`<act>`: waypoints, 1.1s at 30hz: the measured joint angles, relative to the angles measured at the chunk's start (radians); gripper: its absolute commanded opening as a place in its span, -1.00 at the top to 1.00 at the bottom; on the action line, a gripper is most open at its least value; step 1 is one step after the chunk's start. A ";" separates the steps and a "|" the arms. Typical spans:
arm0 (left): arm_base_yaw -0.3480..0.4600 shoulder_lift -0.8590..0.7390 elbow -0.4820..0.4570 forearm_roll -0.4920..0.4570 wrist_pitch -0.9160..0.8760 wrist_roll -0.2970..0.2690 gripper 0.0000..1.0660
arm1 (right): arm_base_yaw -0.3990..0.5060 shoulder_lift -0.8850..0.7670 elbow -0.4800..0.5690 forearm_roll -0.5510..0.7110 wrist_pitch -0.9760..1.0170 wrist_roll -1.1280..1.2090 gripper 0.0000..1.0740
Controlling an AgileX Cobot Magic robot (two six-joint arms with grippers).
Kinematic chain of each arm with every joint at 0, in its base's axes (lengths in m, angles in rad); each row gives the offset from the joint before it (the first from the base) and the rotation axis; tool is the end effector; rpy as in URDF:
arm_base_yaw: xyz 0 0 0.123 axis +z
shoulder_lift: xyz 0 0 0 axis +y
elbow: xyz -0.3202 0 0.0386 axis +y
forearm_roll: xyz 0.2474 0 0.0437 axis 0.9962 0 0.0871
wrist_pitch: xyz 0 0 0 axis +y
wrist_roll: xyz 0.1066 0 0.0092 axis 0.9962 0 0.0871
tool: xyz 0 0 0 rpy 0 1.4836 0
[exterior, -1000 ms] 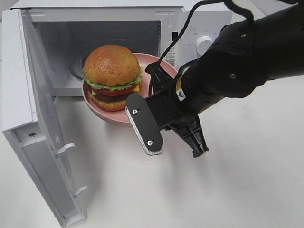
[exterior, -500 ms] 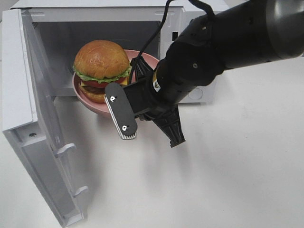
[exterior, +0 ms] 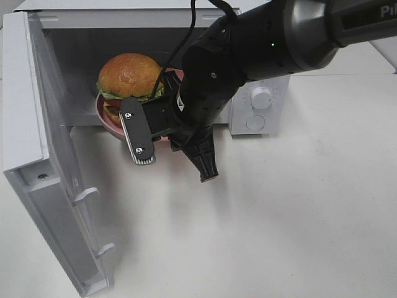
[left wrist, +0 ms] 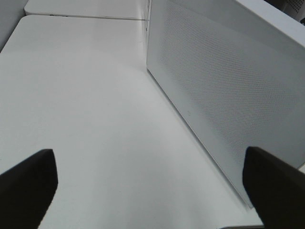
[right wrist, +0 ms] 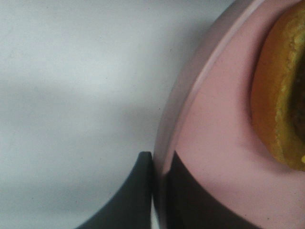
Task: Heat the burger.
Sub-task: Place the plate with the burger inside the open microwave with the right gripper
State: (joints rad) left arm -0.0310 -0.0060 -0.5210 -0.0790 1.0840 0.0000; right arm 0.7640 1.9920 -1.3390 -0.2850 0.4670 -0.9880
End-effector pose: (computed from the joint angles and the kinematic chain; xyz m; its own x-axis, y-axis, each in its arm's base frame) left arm -0.0336 -0.0064 0.2736 -0.4545 -0.0228 -0.8905 0.0764 0.9950 -0.0645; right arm 0.3307 0.2980 0.1935 0.4072 -0.9109 -0.0671 -0.7863 -0.3122 -0.5331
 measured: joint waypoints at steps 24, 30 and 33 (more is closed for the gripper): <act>0.000 0.000 0.000 0.000 0.000 0.000 -0.83 | 0.000 0.182 -0.320 -0.063 0.123 0.111 1.00; 0.000 0.000 0.000 0.000 0.000 0.000 -0.83 | -0.001 0.225 -0.391 -0.064 0.144 0.122 1.00; 0.000 0.000 0.000 0.000 0.000 0.000 -0.83 | -0.001 0.251 -0.431 -0.064 0.145 0.129 1.00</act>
State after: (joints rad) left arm -0.0310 -0.0060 -0.5210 -0.0790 1.0840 0.0000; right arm 0.7630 2.2430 -1.7700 -0.3490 0.6120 -0.8590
